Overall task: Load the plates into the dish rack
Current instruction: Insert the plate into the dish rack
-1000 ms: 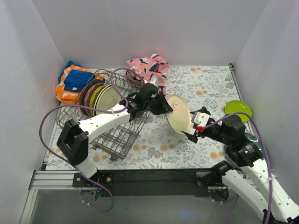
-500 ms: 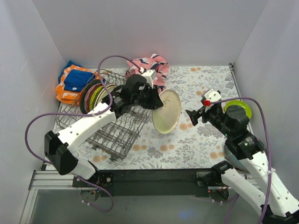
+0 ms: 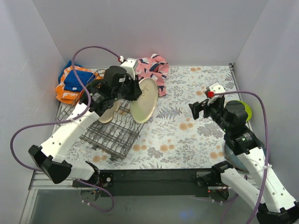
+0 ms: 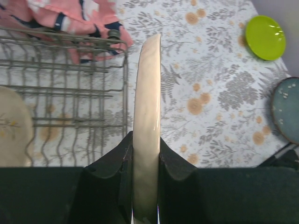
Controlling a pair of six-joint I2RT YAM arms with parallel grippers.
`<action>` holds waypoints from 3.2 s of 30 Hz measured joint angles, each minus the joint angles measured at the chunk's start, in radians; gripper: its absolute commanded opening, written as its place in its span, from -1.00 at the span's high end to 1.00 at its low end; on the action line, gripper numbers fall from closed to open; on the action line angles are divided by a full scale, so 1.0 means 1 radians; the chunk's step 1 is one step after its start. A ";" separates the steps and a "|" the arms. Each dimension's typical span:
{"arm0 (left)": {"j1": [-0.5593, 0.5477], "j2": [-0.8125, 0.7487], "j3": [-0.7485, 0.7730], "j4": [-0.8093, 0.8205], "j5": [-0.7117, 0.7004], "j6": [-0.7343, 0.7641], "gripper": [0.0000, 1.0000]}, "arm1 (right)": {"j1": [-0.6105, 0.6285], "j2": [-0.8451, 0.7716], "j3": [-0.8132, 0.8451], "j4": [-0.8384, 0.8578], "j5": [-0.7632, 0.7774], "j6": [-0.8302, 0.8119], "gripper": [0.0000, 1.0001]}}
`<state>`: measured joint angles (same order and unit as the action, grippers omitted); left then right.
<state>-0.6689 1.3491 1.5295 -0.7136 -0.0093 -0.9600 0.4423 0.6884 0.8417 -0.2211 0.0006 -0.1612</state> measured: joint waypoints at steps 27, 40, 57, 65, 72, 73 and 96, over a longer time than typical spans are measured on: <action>0.288 -0.103 -0.124 -0.058 -0.171 0.352 1.00 | -0.207 0.111 -0.106 0.013 -0.191 0.022 -0.96; 0.386 -0.095 -0.280 0.044 -0.080 0.467 1.00 | -0.221 0.145 -0.107 0.013 -0.217 0.007 -0.96; 0.407 -0.060 -0.344 0.123 -0.002 0.477 1.00 | -0.240 0.145 -0.121 0.004 -0.232 0.000 -0.96; 0.407 -0.028 -0.374 0.135 0.011 0.481 1.00 | -0.240 0.151 -0.121 0.004 -0.243 0.000 -0.96; 0.407 0.008 -0.391 0.175 0.019 0.482 0.53 | -0.246 0.151 -0.121 0.004 -0.248 0.000 -0.97; 0.407 0.010 -0.391 0.176 0.019 0.481 0.47 | -0.246 0.151 -0.121 0.004 -0.248 0.000 -0.96; 0.408 -0.018 -0.256 0.182 -0.018 0.396 0.10 | -0.246 0.169 -0.121 0.003 -0.266 -0.004 -0.97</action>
<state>-0.2611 1.3312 1.2732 -0.5320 -0.0273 -0.5644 0.1963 0.8574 0.7204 -0.2176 -0.2657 -0.1650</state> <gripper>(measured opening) 0.419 0.983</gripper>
